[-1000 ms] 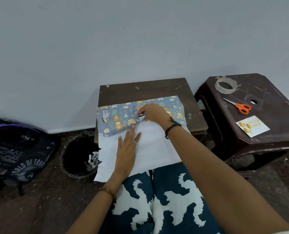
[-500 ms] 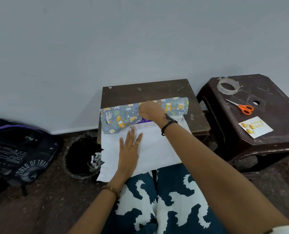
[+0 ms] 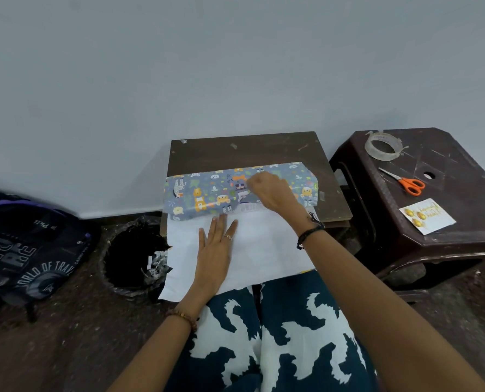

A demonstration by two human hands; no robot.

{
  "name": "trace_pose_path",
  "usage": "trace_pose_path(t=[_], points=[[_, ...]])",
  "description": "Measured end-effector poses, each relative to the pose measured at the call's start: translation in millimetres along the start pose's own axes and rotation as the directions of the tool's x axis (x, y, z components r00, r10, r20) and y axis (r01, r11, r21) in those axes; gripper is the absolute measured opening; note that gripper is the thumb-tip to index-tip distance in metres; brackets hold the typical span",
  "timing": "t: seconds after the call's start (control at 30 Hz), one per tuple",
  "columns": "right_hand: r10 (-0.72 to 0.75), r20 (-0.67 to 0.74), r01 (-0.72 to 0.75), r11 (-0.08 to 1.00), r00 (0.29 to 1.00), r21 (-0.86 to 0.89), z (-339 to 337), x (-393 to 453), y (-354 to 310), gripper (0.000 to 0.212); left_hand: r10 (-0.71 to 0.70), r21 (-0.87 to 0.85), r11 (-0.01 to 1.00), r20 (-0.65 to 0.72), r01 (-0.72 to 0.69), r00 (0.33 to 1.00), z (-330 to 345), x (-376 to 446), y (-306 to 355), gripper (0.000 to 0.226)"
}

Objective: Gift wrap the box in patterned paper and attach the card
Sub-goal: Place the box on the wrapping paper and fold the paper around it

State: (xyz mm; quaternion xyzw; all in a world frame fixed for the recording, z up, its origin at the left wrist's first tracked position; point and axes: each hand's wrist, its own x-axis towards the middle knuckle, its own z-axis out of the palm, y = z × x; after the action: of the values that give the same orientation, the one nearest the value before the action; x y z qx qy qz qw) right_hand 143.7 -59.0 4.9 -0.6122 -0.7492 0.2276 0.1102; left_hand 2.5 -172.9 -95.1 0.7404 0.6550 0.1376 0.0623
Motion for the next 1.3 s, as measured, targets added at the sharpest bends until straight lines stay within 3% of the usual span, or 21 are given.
trace_pose_path(t=[0.07, 0.1, 0.23, 0.37, 0.53, 0.9, 1.0, 1.07, 1.13, 1.2, 1.3], points=[[0.139, -0.263, -0.141, 0.990, 0.955, 0.010, 3.1, -2.9, 19.0, 0.033, -0.007, -0.017, 1.000, 0.055, 0.008, 0.998, -1.3, -1.7, -0.8, 0.073], [0.225, -0.310, -0.233, 0.973, 0.924, 0.011, 4.2, -3.9, 28.6, 0.039, -0.009, -0.028, 1.000, 0.059, 0.011, 0.998, -2.0, -2.0, -1.0, 0.073], [0.545, -0.131, -0.471, 0.803, 0.828, 0.365, -1.4, -1.0, 59.0, 0.085, -0.012, -0.056, 0.998, 0.047, 0.015, 0.999, -2.4, -0.9, -0.2, 0.074], [0.530, -0.137, -0.438, 0.799, 0.837, 0.413, -2.2, 2.0, 72.7, 0.099, -0.034, -0.055, 0.998, 0.089, 0.039, 0.995, -2.9, -0.4, 1.3, 0.071], [0.448, -0.179, -0.333, 0.831, 0.876, 0.446, -1.7, -1.8, 68.3, 0.091, -0.043, -0.050, 0.998, 0.087, 0.047, 0.995, -1.0, 0.2, 0.7, 0.073], [0.442, -0.151, -0.312, 0.800, 0.884, 0.512, 3.4, -1.4, 65.7, 0.093, -0.037, -0.087, 0.995, 0.054, 0.041, 0.998, -0.7, 0.2, 1.9, 0.072], [0.460, -0.164, -0.345, 0.818, 0.873, 0.460, 1.5, 0.1, 64.3, 0.093, -0.059, -0.107, 0.992, 0.031, 0.062, 0.998, -1.3, -0.7, 2.1, 0.074], [0.473, -0.177, -0.400, 0.854, 0.863, 0.333, -1.3, -0.5, 56.6, 0.091, -0.082, -0.132, 0.988, 0.008, 0.083, 0.997, -2.4, -0.4, 2.6, 0.074], [0.380, -0.258, -0.373, 0.925, 0.888, 0.076, -0.5, -2.7, 45.4, 0.079, -0.088, -0.146, 0.986, -0.007, 0.086, 0.996, -2.8, -0.5, 3.1, 0.073], [0.105, -0.329, -0.174, 0.966, 0.939, -0.190, 5.6, -4.3, 33.9, 0.067, -0.078, -0.138, 0.987, -0.011, 0.076, 0.997, -2.5, -0.4, 3.2, 0.071], [-0.262, -0.163, 0.212, 0.939, 0.951, -0.272, 18.3, -5.8, 13.8, 0.065, -0.077, -0.117, 0.990, 0.016, 0.079, 0.997, -2.3, 0.1, 2.3, 0.061]])
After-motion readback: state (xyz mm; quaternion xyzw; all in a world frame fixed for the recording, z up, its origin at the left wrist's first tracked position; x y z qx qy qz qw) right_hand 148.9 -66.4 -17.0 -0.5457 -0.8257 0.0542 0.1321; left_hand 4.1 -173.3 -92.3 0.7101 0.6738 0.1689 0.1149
